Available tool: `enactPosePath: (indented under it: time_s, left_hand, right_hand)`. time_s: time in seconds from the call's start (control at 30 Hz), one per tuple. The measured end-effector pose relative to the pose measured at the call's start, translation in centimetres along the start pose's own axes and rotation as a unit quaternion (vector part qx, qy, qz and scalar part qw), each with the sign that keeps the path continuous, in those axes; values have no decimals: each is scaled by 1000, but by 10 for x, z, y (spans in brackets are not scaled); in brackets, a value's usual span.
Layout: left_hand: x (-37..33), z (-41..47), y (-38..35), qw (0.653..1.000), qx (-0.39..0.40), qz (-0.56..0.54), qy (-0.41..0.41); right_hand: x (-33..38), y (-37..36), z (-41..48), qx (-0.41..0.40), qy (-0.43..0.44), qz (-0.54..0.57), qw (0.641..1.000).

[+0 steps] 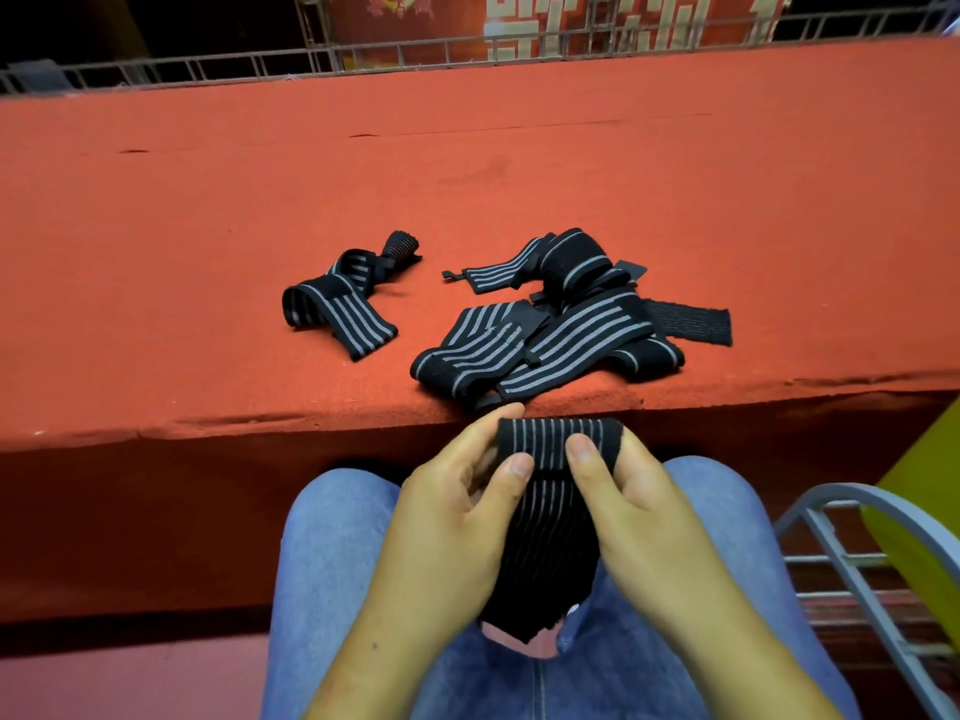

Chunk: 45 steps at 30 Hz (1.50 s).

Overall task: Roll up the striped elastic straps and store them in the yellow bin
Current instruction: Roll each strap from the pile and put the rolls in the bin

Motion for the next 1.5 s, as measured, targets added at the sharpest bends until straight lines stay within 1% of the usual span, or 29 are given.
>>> enactPosePath:
  time_s: [0.1, 0.4, 0.5, 0.6, 0.7, 0.8, 0.9, 1.07, 1.2, 1.27, 1.37, 1.5]
  left_hand:
    - [1, 0, 1, 1000, -11, -15, 4]
    - [1, -1, 0, 999, -14, -30, -3]
    - [-1, 0, 1, 999, -21, -30, -17]
    - [-4, 2, 5, 998, -47, -29, -37]
    - [-6, 4, 7, 995, -66, -25, -64]
    - [-9, 5, 8, 994, -64, -19, -83]
    - [-9, 4, 9, 994, -62, -2, -89]
    - [-6, 5, 8, 996, -61, -12, -71]
    - [-6, 5, 5, 998, -19, -10, -59]
    - [-5, 4, 1, 999, 8, -35, -28]
    - [2, -1, -4, 998, 34, -53, 23]
    - [12, -4, -6, 998, 38, -17, 40]
  right_hand:
    - [2, 0, 0, 16, 24, 35, 999]
    - [-4, 3, 4, 30, 19, 63, 997]
    - [-4, 2, 4, 35, -4, 77, 996]
    - [-4, 2, 2, 61, -37, 95, 993]
    - [-6, 1, 2, 71, -75, 73, 992]
    - [-5, 1, 0, 72, -86, 65, 991]
    - [0, 0, -1, 81, -78, 95, 989]
    - [2, 1, 1, 79, -55, 110, 989]
    - [2, 4, 3, 74, -45, 144, 986]
    - [0, 4, 4, 69, -42, 147, 986]
    - [-3, 3, 4, 85, -33, 138, 986]
    - [-5, -4, 3, 88, -20, 85, 992]
Point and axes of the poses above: each hand's wrist, its own z-axis towards the middle knuckle, its own y-axis out of the back of the hand, x = y × z, the point moved 3 cm from there along z, towards the middle knuckle, and after that the axes turned 13 degrees about -y, right-handed, at the moved point
